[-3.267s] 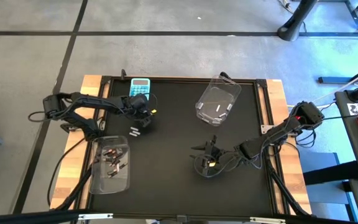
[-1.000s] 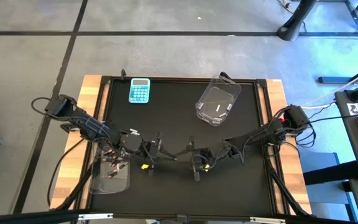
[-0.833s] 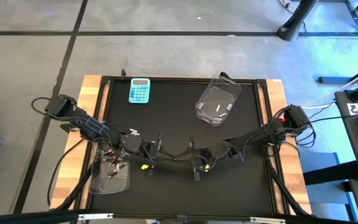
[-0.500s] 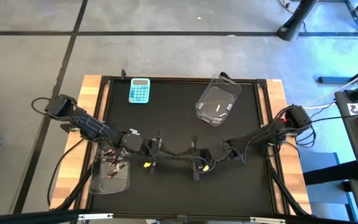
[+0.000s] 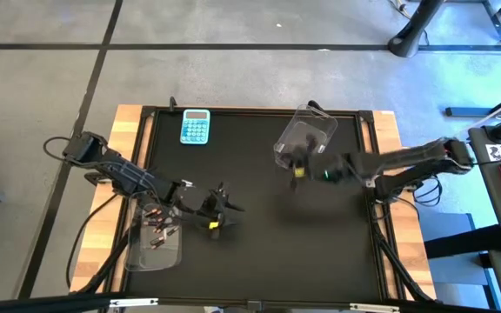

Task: Sort batteries
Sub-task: Put the white battery into the top transparent bin

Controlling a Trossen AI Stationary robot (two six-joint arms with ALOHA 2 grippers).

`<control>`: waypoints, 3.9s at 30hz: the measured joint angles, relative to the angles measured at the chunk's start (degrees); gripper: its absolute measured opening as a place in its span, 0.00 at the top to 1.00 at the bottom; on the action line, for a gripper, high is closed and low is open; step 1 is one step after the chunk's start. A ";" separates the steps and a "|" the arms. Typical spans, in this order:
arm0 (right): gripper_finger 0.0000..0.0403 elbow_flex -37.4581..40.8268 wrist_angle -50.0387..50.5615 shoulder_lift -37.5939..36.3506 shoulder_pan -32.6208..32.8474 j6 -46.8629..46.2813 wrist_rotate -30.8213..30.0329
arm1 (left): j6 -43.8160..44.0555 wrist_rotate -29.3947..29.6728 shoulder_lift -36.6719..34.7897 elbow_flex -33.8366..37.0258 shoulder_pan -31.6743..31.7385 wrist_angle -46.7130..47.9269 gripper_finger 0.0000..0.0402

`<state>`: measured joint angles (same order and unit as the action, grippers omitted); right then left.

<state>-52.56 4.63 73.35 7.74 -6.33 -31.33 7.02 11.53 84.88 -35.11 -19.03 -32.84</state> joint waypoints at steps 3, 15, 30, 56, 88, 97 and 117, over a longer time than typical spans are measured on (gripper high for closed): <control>0.93 0.00 11.07 -2.04 -10.52 -4.25 4.48 | 0.08 0.24 0.00 0.00 0.08 0.28 0.55; 0.93 6.97 14.09 6.07 -37.26 -6.88 33.15 | 0.49 0.26 0.00 0.00 0.07 1.59 0.55; 0.88 8.00 7.93 16.21 -40.86 -7.61 39.41 | 0.51 0.28 0.02 0.00 0.07 2.28 0.55; 0.69 -7.33 19.95 -2.12 -29.25 -5.22 25.29 | 16.94 25.93 -5.88 -17.17 -3.25 68.23 0.55; 0.69 -7.26 15.29 -1.97 19.29 -8.37 -4.74 | 1.50 -6.49 -4.74 -6.58 29.36 79.24 0.55; 0.69 -7.26 15.20 -1.97 19.25 -8.37 -4.73 | 1.43 -6.70 1.13 -6.71 28.83 78.63 0.55; 0.69 -7.26 15.38 -1.97 19.24 -8.38 -4.37 | -2.92 -6.34 2.19 -6.76 30.75 72.97 0.85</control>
<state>-59.81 20.01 71.37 26.98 -14.71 -35.69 4.10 5.19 87.07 -41.87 11.73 40.13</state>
